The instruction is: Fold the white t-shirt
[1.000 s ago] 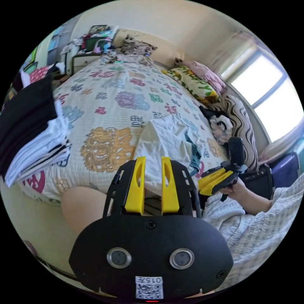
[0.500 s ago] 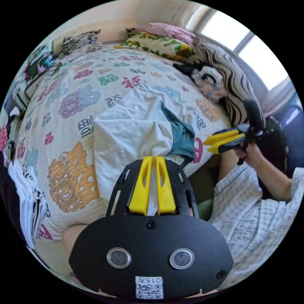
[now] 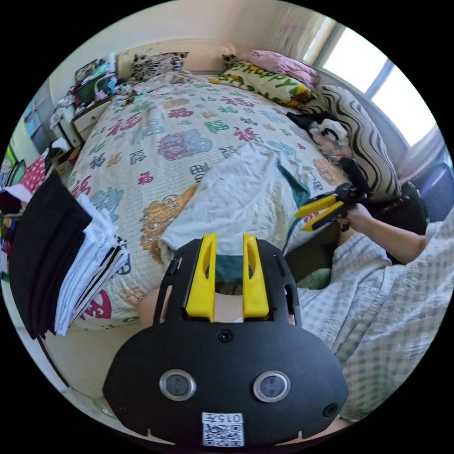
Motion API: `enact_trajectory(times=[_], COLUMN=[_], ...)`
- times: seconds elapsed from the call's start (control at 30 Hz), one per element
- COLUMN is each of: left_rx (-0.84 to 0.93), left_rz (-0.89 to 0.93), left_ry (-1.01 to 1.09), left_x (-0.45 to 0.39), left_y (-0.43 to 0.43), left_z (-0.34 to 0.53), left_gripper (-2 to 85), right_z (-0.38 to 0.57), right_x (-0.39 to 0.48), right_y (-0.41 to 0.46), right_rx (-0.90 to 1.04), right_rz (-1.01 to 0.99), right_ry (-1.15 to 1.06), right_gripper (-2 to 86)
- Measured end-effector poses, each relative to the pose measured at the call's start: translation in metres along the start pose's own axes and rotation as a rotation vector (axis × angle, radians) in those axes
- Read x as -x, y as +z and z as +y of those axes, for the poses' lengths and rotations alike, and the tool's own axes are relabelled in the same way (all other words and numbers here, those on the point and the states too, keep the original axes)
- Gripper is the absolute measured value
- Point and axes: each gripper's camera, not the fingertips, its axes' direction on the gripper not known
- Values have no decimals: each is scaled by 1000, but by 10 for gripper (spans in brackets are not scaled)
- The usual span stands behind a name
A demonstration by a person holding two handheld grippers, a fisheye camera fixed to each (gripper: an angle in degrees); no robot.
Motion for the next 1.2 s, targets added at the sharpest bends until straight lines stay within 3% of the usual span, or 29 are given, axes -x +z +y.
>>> enact_trajectory(times=[0.23,0.43,0.57,0.83,0.93,1.07,1.2], left_rx=[320,501,510,113,177,201,244], left_rz=[-17,-87,-7,-166,-69,-35,-413], left_ry=[456,406,280,58,35,141,209], left_x=[-110,-114,-100,-50,-60,-120,-159], left_y=[94,154,148,49,59,82,131], left_z=[-29,-30,-33,-42,-20,22,51], left_gripper=[90,55,20,48,96,91,80], right_z=[7,9,8,-8,-12,0,22], right_x=[24,30,41,28,15,10,17], right_y=[-24,-7,-11,-97,-104,-101,-100], right_rx=[116,270,297,-23,-29,-2,15], right_rz=[241,364,400,213,179,133,139], right_ry=[-175,-270,-326,-126,-53,-3,0], right_gripper=[119,96,42,11,9,8,8])
